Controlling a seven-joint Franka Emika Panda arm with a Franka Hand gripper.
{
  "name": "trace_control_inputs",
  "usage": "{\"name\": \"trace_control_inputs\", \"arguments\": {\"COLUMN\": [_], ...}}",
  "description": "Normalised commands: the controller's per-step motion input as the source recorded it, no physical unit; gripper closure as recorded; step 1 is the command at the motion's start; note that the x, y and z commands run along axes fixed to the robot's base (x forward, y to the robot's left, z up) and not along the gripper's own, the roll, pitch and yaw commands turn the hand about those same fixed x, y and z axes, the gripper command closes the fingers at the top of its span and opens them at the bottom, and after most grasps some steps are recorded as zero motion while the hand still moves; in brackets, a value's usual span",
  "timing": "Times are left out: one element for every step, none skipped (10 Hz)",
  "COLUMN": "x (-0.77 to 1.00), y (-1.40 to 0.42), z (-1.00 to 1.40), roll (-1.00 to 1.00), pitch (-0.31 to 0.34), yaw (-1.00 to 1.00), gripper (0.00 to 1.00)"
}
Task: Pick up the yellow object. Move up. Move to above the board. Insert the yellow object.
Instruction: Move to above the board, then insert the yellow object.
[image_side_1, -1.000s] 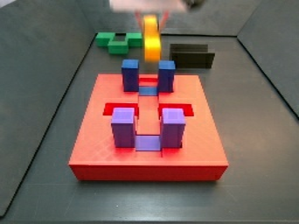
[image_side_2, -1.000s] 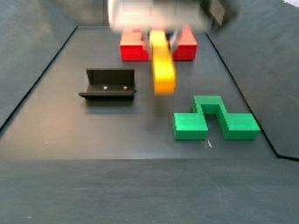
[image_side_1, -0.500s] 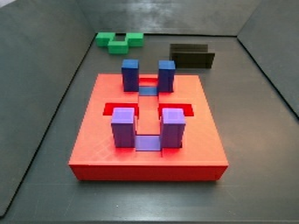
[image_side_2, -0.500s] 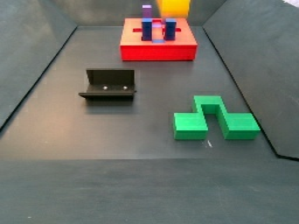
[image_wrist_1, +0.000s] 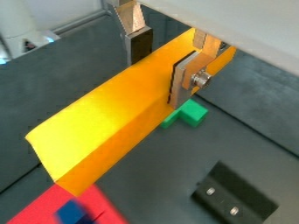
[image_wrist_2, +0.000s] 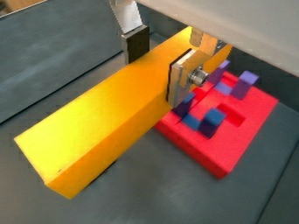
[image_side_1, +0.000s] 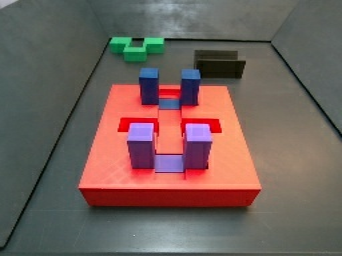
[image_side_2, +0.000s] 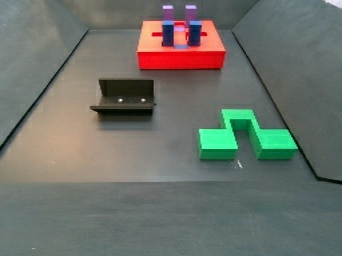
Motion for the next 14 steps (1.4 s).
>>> {"name": "trace_control_inputs", "arguments": {"x": [-0.04,-0.03,-0.02,0.02,0.06,0.08,0.07,0.06,0.00,0.00,0.00,0.23,0.76,0.79], "y": [-1.40,-1.40,-1.40,-1.40,-0.79,-0.45,-0.28,-0.19,-0.13,-0.14,-0.13,-0.11,-0.05,-0.05], "z": [0.22,0.24,0.24,0.24,0.15,0.09,0.06,0.06,0.00,0.00,0.00,-0.03,-0.10,-0.27], "roll": [0.05,0.02,0.01,0.01,0.01,0.01,0.01,0.02,0.11,0.12,0.11,0.09,0.04,0.06], "pitch": [0.131,0.114,0.106,0.113,0.139,0.149,0.139,0.121,0.017,0.014,0.011,0.043,0.059,0.034], "yaw": [-0.08,-0.03,-0.02,-0.01,0.00,0.00,0.01,0.01,0.00,0.00,0.00,0.00,-0.10,-0.06], "gripper": [1.00,1.00,1.00,1.00,1.00,1.00,1.00,1.00,1.00,1.00,1.00,1.00,1.00,1.00]}}
